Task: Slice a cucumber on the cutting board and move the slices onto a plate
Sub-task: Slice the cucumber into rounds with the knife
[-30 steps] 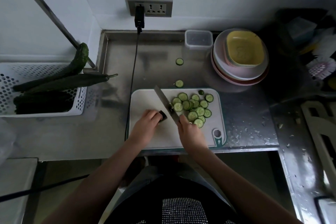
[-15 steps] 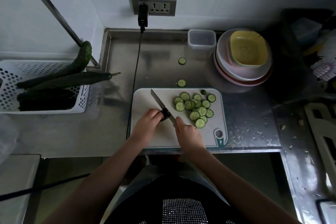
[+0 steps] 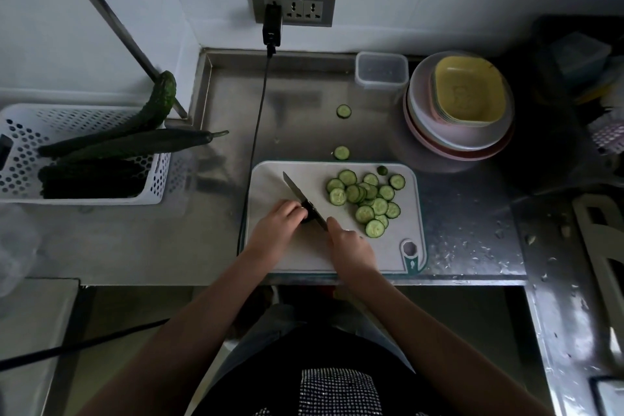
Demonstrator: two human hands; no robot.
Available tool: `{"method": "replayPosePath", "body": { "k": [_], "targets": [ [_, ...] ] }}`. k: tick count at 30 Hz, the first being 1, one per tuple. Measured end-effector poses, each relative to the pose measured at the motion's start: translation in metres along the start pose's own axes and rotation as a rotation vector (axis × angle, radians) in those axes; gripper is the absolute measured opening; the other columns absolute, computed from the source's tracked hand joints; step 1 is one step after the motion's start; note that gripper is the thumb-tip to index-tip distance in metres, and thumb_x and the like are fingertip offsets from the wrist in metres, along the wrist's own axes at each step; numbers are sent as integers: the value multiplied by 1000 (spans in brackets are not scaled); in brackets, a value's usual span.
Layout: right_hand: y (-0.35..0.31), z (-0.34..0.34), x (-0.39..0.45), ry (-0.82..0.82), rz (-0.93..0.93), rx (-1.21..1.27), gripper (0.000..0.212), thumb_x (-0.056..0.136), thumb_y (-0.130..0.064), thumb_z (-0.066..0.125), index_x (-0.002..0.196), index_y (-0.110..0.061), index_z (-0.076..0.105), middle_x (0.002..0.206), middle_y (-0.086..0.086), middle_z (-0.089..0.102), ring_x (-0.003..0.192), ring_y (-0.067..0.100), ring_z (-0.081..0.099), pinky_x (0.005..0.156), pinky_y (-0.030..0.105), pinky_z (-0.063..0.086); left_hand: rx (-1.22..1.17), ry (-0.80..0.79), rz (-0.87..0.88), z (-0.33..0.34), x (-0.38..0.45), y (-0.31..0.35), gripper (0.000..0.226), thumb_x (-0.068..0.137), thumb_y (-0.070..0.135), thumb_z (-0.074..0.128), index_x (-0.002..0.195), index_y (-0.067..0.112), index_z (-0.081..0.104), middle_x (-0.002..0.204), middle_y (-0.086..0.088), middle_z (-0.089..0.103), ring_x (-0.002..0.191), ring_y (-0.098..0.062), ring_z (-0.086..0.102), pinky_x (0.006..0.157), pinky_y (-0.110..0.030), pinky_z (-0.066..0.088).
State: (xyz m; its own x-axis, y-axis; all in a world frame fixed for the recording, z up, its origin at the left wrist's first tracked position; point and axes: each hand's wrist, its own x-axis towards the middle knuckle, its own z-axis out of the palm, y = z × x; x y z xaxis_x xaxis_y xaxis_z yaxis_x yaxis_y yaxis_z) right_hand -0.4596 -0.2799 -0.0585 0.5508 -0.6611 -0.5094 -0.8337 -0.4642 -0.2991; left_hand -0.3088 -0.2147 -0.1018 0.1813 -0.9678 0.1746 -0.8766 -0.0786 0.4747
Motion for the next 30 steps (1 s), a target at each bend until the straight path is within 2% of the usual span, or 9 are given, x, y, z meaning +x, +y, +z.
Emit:
{"method": "replayPosePath", "body": {
  "k": [2,6,8,10,12,14,18,24,30],
  "targets": [
    [3,-1,2,14,-6,-10,17,98,-11,33,114,-13,38,99,19,64,88,38,62,64,37,41,-22,-3,-13,1,-1,0,23,65,-3,61,87,3,67,91,-13,63,93,-19,45,58,-36,56],
    [20,-6,-2,39,38,-40,18,98,-12,35,116,-15,38,96,15,66,83,36,65,62,36,41,-67,-3,-73,2,0,-2,25,66,-8,67,88,4,66,93,-12,64,94,-17,45,60,-40,56],
    [29,-10,-8,74,77,28,19,101,-19,34,119,-13,39,92,17,66,83,37,64,62,36,41,-51,-10,-56,3,-1,-2,30,63,-11,72,88,4,66,94,-11,64,94,-17,45,57,-40,56],
    [31,-13,-15,113,71,97,21,102,-24,34,116,-11,42,84,19,63,81,38,63,60,35,41,-37,4,-48,3,-3,0,25,66,-7,70,88,5,66,94,-11,63,94,-18,45,54,-40,56],
    [25,-14,-21,149,42,156,20,101,-26,35,110,-10,43,74,14,55,76,38,62,58,35,40,-27,33,-45,4,-5,2,19,70,-1,64,88,5,67,93,-11,63,94,-18,45,54,-38,56],
    [16,-12,-24,170,10,213,19,101,-26,36,107,-10,43,71,11,52,72,38,60,56,37,42,-20,47,-46,5,-6,4,23,68,-4,69,88,5,67,92,-11,61,93,-18,45,55,-37,56],
    [5,-4,-23,177,-27,235,16,100,-28,36,101,-12,41,70,14,57,66,37,59,57,42,49,-13,69,-69,7,-7,7,33,58,-8,80,86,4,68,86,-11,60,88,-18,44,52,-34,56],
    [6,4,-20,148,-14,187,18,101,-27,35,103,-10,41,77,20,62,70,40,60,57,38,43,-29,64,-93,5,-8,9,38,54,-12,79,87,3,68,89,-14,61,90,-19,44,53,-35,56],
    [7,7,-22,137,-2,185,18,101,-28,34,103,-11,41,77,20,62,70,41,60,59,43,46,-45,57,-95,4,-8,9,36,55,-13,77,86,4,68,90,-15,62,93,-19,43,56,-37,57]
  ]
}}
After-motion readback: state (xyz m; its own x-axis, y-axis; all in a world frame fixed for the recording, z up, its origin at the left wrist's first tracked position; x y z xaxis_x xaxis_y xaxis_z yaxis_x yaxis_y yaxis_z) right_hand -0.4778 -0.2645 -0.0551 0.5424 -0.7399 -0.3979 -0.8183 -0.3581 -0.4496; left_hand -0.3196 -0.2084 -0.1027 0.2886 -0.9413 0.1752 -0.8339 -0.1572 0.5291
